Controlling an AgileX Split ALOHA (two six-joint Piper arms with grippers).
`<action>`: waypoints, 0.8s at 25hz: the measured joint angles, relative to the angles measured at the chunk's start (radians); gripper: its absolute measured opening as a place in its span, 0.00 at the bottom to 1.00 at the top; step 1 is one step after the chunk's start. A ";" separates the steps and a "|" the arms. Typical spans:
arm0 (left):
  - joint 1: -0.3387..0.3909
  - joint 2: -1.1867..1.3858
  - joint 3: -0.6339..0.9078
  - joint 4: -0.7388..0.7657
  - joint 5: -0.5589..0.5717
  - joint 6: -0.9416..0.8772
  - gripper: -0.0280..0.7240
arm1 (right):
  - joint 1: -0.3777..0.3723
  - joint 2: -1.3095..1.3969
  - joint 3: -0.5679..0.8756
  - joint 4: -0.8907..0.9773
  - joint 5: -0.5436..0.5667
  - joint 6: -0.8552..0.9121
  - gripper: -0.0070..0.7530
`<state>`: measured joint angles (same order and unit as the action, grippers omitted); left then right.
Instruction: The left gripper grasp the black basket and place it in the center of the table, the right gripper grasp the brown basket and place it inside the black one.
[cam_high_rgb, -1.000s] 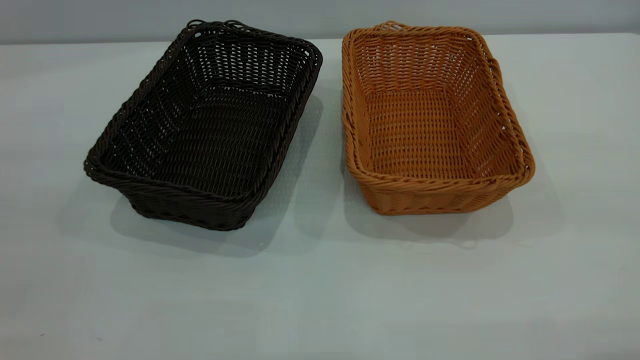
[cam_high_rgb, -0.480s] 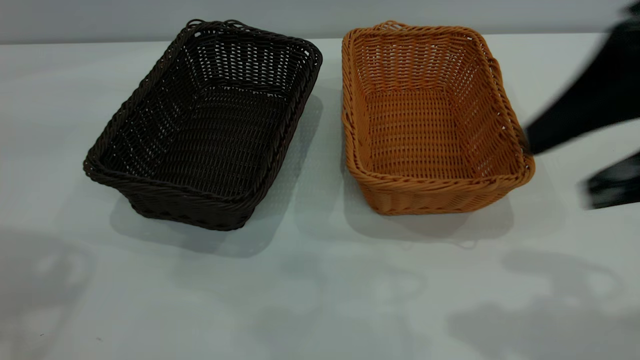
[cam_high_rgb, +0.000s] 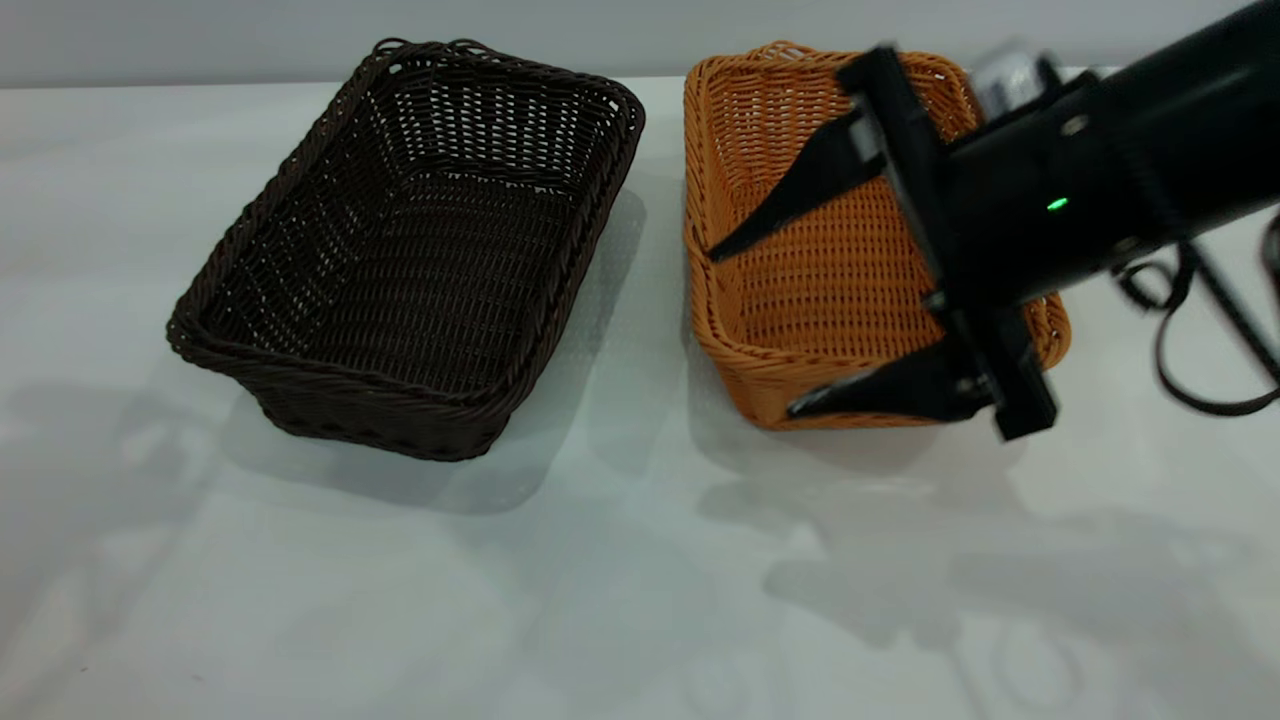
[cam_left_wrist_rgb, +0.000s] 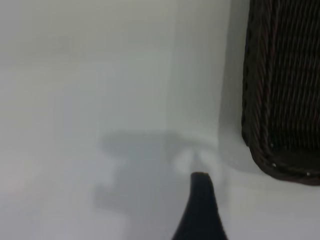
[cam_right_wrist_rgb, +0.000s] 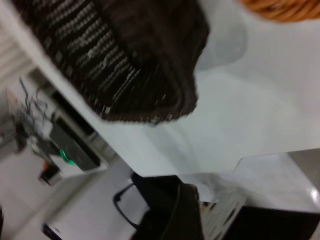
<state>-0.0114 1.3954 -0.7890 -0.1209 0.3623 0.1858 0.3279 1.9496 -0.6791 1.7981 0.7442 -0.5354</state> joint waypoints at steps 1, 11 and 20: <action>0.000 0.001 0.000 0.000 -0.007 0.001 0.74 | 0.001 0.026 -0.016 0.001 -0.008 0.031 0.78; 0.000 0.001 0.000 -0.008 -0.010 0.001 0.74 | 0.001 0.186 -0.153 0.008 -0.258 0.262 0.78; 0.000 0.173 -0.115 -0.023 0.064 0.001 0.74 | 0.062 0.247 -0.233 0.014 -0.460 0.460 0.70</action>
<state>-0.0114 1.5684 -0.9036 -0.1439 0.4266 0.1866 0.3896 2.1963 -0.9119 1.8122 0.2847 -0.0756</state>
